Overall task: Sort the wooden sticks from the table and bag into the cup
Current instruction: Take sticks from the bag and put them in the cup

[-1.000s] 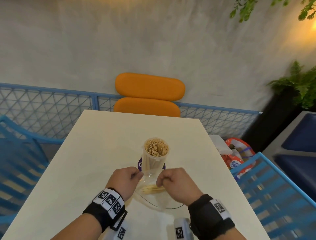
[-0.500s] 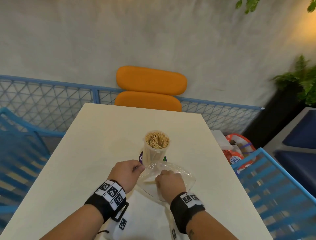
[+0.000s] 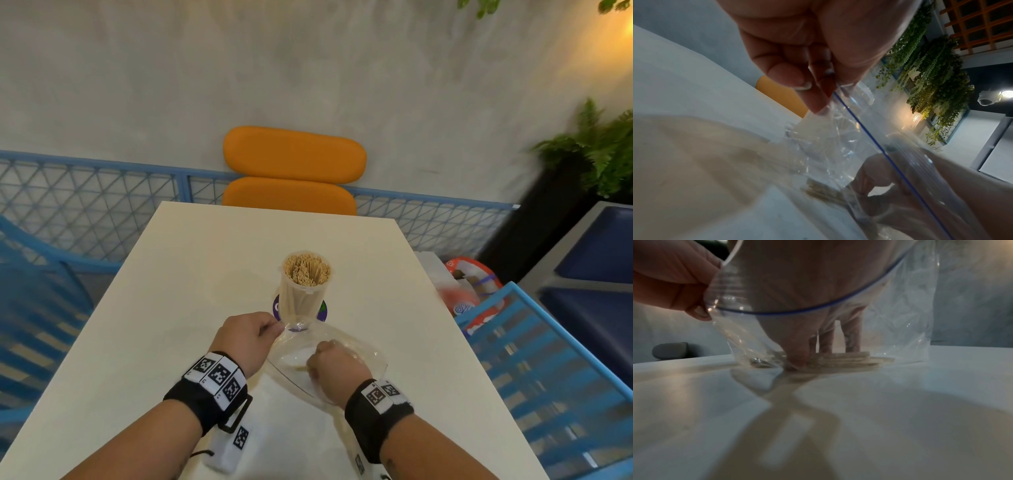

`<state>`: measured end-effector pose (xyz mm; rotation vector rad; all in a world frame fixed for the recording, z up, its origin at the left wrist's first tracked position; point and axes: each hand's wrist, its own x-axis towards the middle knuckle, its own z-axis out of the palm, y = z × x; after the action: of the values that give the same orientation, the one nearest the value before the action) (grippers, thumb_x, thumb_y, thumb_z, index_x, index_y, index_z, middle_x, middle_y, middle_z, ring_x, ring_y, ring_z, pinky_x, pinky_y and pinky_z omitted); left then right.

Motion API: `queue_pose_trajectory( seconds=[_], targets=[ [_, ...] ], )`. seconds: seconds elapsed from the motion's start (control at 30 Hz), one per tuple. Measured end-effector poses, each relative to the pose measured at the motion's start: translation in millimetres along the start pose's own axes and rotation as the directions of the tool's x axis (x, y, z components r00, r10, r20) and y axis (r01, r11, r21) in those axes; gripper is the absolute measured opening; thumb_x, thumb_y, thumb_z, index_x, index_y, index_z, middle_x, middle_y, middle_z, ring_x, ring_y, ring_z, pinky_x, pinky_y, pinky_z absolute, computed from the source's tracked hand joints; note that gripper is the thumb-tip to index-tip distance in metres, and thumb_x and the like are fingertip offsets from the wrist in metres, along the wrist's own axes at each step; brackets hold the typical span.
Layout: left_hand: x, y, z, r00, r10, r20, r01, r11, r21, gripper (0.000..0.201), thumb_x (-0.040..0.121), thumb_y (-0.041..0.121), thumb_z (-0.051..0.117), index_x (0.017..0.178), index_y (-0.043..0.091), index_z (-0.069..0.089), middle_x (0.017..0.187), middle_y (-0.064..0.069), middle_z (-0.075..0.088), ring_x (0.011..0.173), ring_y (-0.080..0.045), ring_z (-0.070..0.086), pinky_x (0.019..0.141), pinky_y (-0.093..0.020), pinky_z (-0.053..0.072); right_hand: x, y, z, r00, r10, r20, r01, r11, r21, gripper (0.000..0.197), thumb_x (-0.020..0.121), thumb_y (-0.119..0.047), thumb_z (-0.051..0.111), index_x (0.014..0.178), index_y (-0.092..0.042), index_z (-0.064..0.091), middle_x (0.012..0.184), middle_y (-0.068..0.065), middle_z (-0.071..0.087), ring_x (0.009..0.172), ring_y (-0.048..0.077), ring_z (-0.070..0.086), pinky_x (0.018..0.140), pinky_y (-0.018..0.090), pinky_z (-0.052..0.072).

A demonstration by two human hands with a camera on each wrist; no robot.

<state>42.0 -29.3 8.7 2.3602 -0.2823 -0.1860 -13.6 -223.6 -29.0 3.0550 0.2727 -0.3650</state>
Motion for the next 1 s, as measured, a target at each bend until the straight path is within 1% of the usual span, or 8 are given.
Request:
queue_pose_trajectory(
  seconds=[0.13,0.23,0.37,0.57,0.7,0.8,0.87,1.0],
  targets=[
    [-5,-1,-1,1.0,0.017,0.009,-0.017,1.0,0.014,0.027,0.097,0.043,0.056,0.077,0.027,0.066,0.071,0.007,0.066,0.073,-0.012,0.062,0.072,-0.029,0.051,-8,-5,-1,0.999,-0.04,-0.026,0.038,0.997,-0.073,0.023,0.095,-0.012,0.051,0.111,-0.008,0.067,0.108,0.009,0.057,0.108,0.029,0.053,0.083,0.04,0.049],
    [-11,-5,1,1.0,0.015,0.017,-0.015,1.0,0.019,0.024,0.097,0.042,0.056,0.08,0.03,0.067,0.072,0.01,0.066,0.075,-0.011,0.061,0.072,-0.027,0.049,-12,-6,-2,0.999,-0.042,-0.022,0.04,0.997,-0.062,0.026,0.096,-0.011,0.048,0.115,-0.006,0.064,0.114,0.011,0.056,0.113,0.03,0.051,0.088,0.041,0.048],
    [-19,-10,4,1.0,0.015,0.021,-0.015,1.0,0.011,0.021,0.097,0.04,0.057,0.086,0.029,0.07,0.071,0.009,0.067,0.077,-0.014,0.064,0.077,-0.03,0.052,-16,-2,3,0.998,0.0,-0.063,0.007,0.995,0.103,0.026,0.099,-0.016,0.045,0.12,-0.011,0.059,0.121,0.009,0.054,0.121,0.027,0.046,0.098,0.036,0.042],
    [-24,-14,9,0.999,0.043,0.014,-0.043,0.999,0.008,0.02,0.097,0.038,0.058,0.086,0.028,0.07,0.068,0.011,0.064,0.075,-0.014,0.064,0.077,-0.03,0.052,-19,5,9,0.99,0.111,-0.086,-0.076,0.94,0.334,0.017,0.094,-0.015,0.047,0.107,-0.018,0.059,0.102,0.002,0.062,0.109,0.025,0.051,0.088,0.03,0.042],
    [-25,-14,10,0.999,0.045,0.02,-0.046,0.999,0.013,0.02,0.098,0.039,0.056,0.091,0.029,0.071,0.074,0.011,0.067,0.078,-0.014,0.064,0.079,-0.031,0.052,-23,8,7,0.981,0.137,-0.137,-0.064,0.896,0.439,0.022,0.1,-0.021,0.047,0.115,-0.018,0.063,0.115,0.003,0.064,0.11,0.026,0.054,0.096,0.034,0.042],
    [-24,-13,10,0.999,0.05,0.013,-0.05,0.999,0.016,0.02,0.098,0.039,0.056,0.091,0.027,0.072,0.074,0.009,0.067,0.078,-0.015,0.064,0.08,-0.033,0.053,-20,12,6,0.976,0.157,-0.151,-0.057,0.852,0.52,0.027,0.102,-0.024,0.049,0.123,-0.021,0.066,0.124,0.0,0.066,0.116,0.022,0.054,0.098,0.027,0.036],
    [-22,-13,10,0.999,0.046,0.006,-0.046,0.999,0.028,0.021,0.098,0.039,0.056,0.089,0.027,0.071,0.073,0.008,0.067,0.078,-0.016,0.064,0.08,-0.034,0.053,-19,16,3,0.983,0.124,-0.138,-0.035,0.855,0.518,0.029,0.102,-0.025,0.051,0.126,-0.02,0.067,0.126,0.0,0.066,0.119,0.021,0.053,0.098,0.024,0.034],
    [-18,-11,6,0.999,0.032,-0.01,-0.031,0.998,0.048,0.023,0.098,0.041,0.055,0.087,0.027,0.07,0.072,0.008,0.068,0.077,-0.015,0.064,0.078,-0.035,0.054,-22,20,-9,0.983,-0.078,-0.169,0.154,0.849,0.506,0.023,0.099,-0.019,0.06,0.117,-0.017,0.073,0.106,0.002,0.07,0.105,0.018,0.057,0.096,0.028,0.042]
  ],
)
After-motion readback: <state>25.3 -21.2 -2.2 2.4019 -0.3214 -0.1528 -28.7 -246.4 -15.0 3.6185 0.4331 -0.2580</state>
